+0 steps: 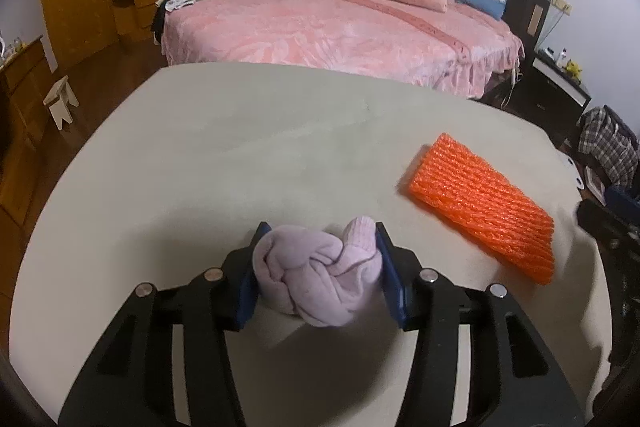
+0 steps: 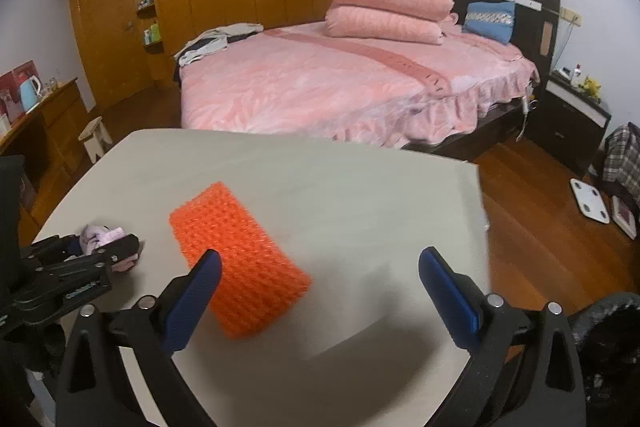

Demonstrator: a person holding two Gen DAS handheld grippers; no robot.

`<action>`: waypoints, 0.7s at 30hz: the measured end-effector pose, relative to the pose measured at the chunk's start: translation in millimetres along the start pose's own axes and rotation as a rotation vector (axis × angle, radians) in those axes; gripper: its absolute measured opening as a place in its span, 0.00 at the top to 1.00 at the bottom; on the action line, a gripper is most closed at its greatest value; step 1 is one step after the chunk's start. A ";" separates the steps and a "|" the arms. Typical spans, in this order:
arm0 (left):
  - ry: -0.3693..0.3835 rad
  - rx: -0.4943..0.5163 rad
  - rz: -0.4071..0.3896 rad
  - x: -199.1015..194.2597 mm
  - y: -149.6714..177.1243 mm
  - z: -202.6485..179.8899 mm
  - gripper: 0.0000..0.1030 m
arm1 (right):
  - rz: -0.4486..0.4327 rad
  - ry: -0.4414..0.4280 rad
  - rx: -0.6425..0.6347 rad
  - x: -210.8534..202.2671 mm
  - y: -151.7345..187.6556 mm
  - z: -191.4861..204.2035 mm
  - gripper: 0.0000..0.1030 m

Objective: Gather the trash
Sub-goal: 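Move the left tool back to the table and grasp the pink sock bundle, then grasp the orange mesh sleeve with the right tool while the left tool holds the pink socks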

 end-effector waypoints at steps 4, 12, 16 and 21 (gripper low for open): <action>-0.023 0.010 -0.011 -9.3 3.9 12.3 0.52 | 0.019 -0.016 -0.005 8.9 3.4 13.5 0.06; -0.042 -0.059 0.014 -9.8 13.0 39.4 0.52 | 0.081 -0.036 -0.033 33.1 15.0 38.3 0.06; -0.039 -0.068 0.019 -7.1 13.8 39.8 0.52 | 0.126 -0.058 -0.045 40.7 24.9 45.9 0.13; -0.037 -0.066 0.022 -6.8 15.2 40.6 0.52 | 0.142 -0.089 -0.064 39.8 31.3 54.3 0.32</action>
Point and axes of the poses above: each gripper's, at about its wrist camera, not at the fingertips, and x roughly the way its jaws point, z to its left, y to its underside, the point moved 7 cm from there along x, roughly the way its jaws point, and after that the axes turned 7 degrees about -z, right-handed, at the moved point
